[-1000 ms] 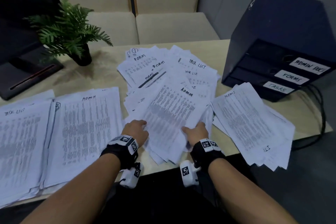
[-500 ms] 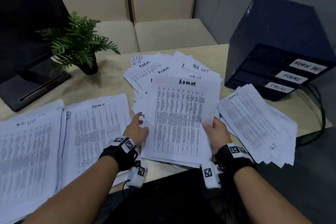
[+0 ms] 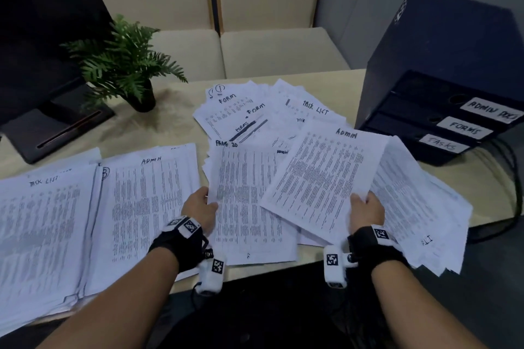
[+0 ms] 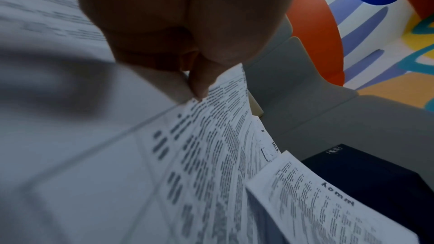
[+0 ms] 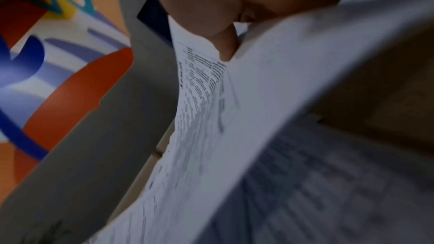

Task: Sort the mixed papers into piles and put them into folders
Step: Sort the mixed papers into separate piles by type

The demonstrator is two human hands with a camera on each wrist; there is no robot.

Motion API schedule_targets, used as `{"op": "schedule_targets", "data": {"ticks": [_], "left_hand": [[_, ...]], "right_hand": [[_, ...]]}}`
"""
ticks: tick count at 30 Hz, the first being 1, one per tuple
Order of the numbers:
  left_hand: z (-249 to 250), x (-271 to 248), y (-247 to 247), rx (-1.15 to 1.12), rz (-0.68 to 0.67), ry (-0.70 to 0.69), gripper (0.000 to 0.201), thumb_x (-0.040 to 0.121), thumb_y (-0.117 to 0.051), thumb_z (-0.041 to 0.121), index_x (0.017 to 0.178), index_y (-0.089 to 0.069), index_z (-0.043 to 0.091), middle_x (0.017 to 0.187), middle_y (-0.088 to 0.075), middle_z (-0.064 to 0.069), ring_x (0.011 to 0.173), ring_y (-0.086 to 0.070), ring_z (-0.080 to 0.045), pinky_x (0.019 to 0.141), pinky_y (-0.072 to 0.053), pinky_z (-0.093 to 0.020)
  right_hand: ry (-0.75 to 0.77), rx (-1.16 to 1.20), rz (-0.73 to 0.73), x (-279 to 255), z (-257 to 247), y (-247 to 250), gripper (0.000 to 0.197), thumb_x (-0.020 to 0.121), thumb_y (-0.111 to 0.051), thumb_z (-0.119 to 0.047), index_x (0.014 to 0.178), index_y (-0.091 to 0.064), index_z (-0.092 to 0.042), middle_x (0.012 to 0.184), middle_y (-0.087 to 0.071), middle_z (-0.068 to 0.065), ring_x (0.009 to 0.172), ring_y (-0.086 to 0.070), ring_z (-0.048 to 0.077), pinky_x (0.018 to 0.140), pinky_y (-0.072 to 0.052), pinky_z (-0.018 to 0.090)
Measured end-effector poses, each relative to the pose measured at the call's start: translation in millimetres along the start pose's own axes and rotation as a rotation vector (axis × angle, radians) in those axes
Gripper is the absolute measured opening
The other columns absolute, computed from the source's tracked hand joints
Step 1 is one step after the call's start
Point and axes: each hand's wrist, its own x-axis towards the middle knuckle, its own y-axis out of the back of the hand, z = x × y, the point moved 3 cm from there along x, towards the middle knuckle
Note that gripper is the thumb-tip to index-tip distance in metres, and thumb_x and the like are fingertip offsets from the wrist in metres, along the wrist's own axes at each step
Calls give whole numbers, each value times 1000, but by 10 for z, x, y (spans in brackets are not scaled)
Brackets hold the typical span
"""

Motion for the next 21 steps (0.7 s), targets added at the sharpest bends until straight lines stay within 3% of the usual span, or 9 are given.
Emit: {"op": "schedule_targets", "data": {"ticks": [4,7,9,11,13,16,19,21], "left_hand": [[30,-40,-61,-4,21,40,7,94,-52,11,100,-55,12,91,-61,-5,76,-55,-23,66,-38,-25],[73,-82,-81,7,41,55,8,94,-51,10,100,-53,14,90,-59,-3,75,-53,-22,64,-36,-24],[86,-93,-114,0,54,77,12,95,-50,10,105,-54,13,92,-59,-3,76,-53,-22,64,-36,-24],[99,-102,-147,-26,48,112,17,95,-48,10,111,-55,11,96,-62,-6,77,-54,-23,64,-38,-24],[101,-96,-194,-62,47,138,25,95,-47,13,118,-54,10,106,-64,-9,83,-57,-26,70,-42,-26],[129,-119,-282,-86,39,150,39,93,-55,25,129,-49,10,123,-59,-10,104,-58,-29,83,-43,-28],[187,-194,-384,-116,18,129,54,86,-67,33,131,-47,11,123,-59,-8,105,-59,-28,85,-48,-33],[200,-228,-427,-115,24,137,64,84,-70,29,138,-40,12,133,-54,-10,115,-56,-29,92,-48,-36]], "right_hand": [[49,-22,-108,71,16,-25,17,97,-52,-14,106,-66,-8,98,-67,7,87,-61,25,75,-43,27],[97,-46,-216,78,-4,-145,13,96,-54,-15,99,-66,-11,91,-68,1,84,-62,22,69,-44,25],[115,-38,-217,123,-33,-159,13,96,-54,-13,97,-66,-9,90,-67,2,82,-60,21,63,-41,22],[114,-32,-193,204,-57,-134,14,97,-53,-14,100,-65,-7,93,-67,7,83,-59,22,67,-41,24],[122,-70,-246,237,-52,-146,12,96,-54,-15,98,-65,-11,89,-66,5,79,-59,22,67,-42,25],[206,-224,-437,144,-41,-298,13,96,-53,-16,85,-59,-18,75,-57,-3,63,-49,10,54,-37,20],[240,-317,-580,-12,-21,-504,13,96,-52,-20,91,-63,-14,78,-57,-4,69,-51,16,59,-37,22],[243,-320,-619,-93,-46,-607,16,96,-52,-20,99,-64,-10,85,-64,1,76,-57,20,61,-39,23]]}}
